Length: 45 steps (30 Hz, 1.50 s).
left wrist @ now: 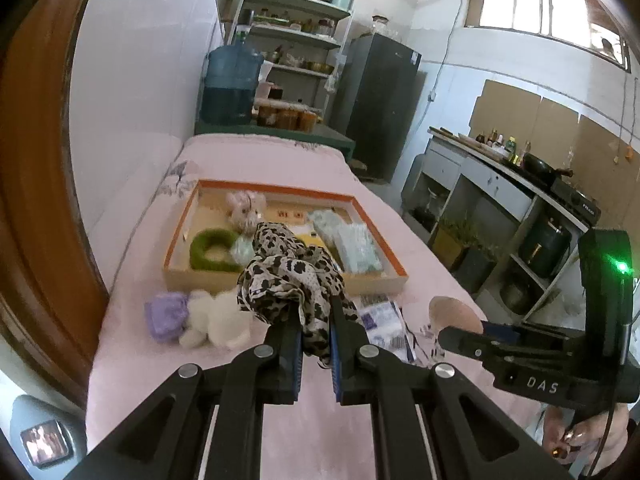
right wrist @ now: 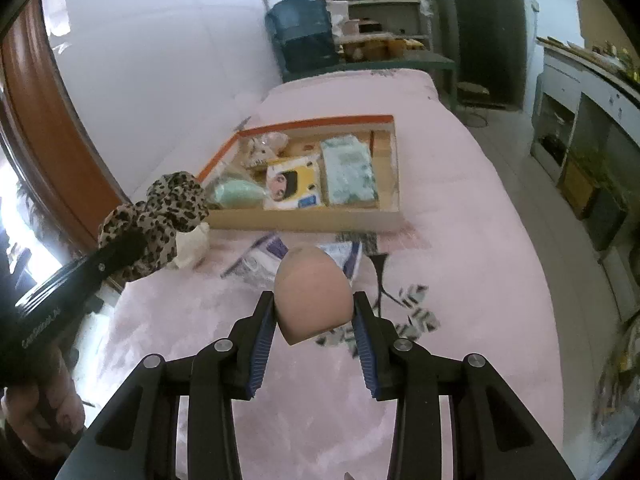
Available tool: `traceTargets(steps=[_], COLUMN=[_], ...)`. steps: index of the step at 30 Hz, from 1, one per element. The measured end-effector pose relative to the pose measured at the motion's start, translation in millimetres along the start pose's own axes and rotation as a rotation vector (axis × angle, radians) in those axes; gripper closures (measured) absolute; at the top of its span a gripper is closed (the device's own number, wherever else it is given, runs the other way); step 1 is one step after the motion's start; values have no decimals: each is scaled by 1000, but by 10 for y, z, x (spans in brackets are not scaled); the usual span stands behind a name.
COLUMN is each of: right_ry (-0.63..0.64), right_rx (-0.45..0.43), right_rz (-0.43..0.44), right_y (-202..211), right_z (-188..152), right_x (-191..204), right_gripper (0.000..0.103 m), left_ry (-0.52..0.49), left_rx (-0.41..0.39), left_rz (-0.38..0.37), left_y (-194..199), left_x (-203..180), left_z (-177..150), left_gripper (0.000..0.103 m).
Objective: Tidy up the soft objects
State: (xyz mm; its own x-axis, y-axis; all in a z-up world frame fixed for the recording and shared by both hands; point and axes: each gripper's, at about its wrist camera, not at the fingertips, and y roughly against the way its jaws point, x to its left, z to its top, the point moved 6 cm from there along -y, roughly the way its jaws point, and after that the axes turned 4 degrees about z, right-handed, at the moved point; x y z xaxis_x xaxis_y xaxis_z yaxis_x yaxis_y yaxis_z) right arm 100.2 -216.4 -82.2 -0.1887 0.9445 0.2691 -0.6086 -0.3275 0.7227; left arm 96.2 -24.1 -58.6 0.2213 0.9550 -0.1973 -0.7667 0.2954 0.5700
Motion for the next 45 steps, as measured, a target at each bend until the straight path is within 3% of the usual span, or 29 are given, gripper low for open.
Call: traceTargets(steps=[20, 45], right_ry=[39, 31], right_rx=[-62, -34], right_rz=[48, 86], right_y=[-198, -847], right_z=[722, 1266], right_x=[157, 135], right_gripper=[64, 64], left_ry=[-36, 0], left_rx=[-80, -28], left_rz=[14, 32], left_y=[-219, -902], left_x=[-7, 203], left_z=[720, 948], left_gripper=[92, 92])
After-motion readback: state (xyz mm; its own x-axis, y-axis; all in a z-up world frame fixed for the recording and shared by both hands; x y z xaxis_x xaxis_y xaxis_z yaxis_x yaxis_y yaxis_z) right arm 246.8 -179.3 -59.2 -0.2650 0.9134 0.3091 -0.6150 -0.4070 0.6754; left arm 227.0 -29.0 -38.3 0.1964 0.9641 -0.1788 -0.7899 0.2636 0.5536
